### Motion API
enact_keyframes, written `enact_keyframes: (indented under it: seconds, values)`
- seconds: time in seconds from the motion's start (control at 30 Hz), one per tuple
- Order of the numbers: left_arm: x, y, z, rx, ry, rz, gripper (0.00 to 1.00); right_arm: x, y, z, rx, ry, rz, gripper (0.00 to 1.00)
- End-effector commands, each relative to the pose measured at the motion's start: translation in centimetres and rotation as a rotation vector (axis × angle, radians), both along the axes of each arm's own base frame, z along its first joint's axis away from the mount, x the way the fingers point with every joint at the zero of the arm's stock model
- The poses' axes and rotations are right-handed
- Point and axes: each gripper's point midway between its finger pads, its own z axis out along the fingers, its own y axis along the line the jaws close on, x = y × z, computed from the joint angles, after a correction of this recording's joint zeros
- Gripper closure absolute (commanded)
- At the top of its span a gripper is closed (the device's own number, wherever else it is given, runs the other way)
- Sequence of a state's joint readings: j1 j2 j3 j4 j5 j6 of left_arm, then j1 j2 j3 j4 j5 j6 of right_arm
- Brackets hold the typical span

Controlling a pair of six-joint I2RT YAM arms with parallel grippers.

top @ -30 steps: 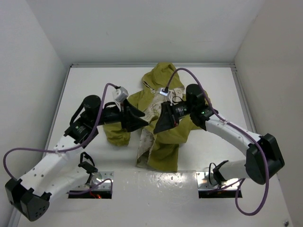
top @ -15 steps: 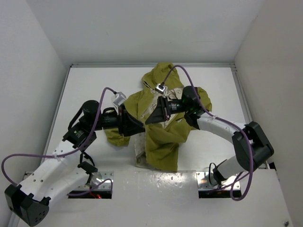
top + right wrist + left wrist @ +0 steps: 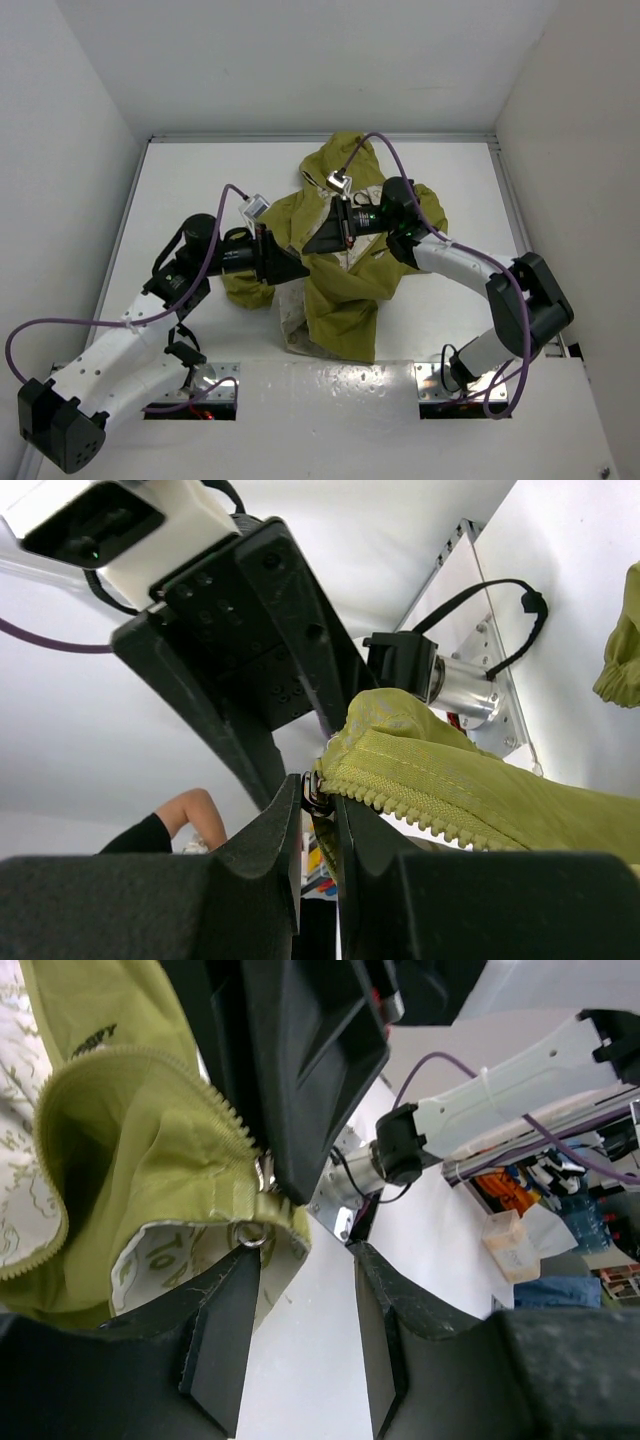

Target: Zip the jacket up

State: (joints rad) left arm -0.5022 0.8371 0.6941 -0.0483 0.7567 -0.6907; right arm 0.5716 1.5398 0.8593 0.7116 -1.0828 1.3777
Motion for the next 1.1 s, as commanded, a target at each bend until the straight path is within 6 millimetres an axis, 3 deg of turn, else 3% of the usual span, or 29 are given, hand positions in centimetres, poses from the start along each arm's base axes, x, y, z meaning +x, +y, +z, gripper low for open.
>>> enact_keyframes:
  seconds: [0.0,0.07,0.2,0.33,0.43,0.67,0.77,1.0,1.07]
  values:
    - [0.7,-0.1,2.0,-0.059,-0.057,0.017,0.52,0.4,0.4,1.7,0.036,-0.050,-0.008,1.00]
    - [0.9,-0.1,2.1,-0.071,-0.064,0.030,0.54,0.4,0.4,1.7,0.036,-0.052,-0.008,1.00]
    - [1.3,-0.3,1.8,-0.067,-0.056,0.030,0.87,0.5,0.4,1.7,0.036,-0.050,-0.010,1.00]
    - [1.6,-0.2,1.4,-0.051,-0.049,0.050,0.98,0.6,0.1,1.8,0.038,-0.051,-0.019,1.00]
    - [1.5,0.0,1.0,-0.044,-0.040,0.061,1.00,0.4,-0.3,1.3,0.033,-0.047,-0.021,1.00]
    - [2.0,2.0,2.8,-0.076,-0.121,0.139,1.00,0.6,-2.6,-0.5,0.006,-0.014,-0.051,1.00]
    - [2.4,2.7,2.1,-0.062,-0.099,0.168,1.00,0.6,-3.7,-1.1,0.002,-0.010,-0.065,1.00]
    - [1.7,2.9,1.1,-0.037,-0.097,0.116,1.00,1.2,-5.1,-0.5,0.015,-0.035,-0.094,1.00]
    - [1.6,2.7,0.6,-0.031,-0.074,0.092,0.92,1.3,-5.0,0.3,0.037,-0.079,-0.090,1.00]
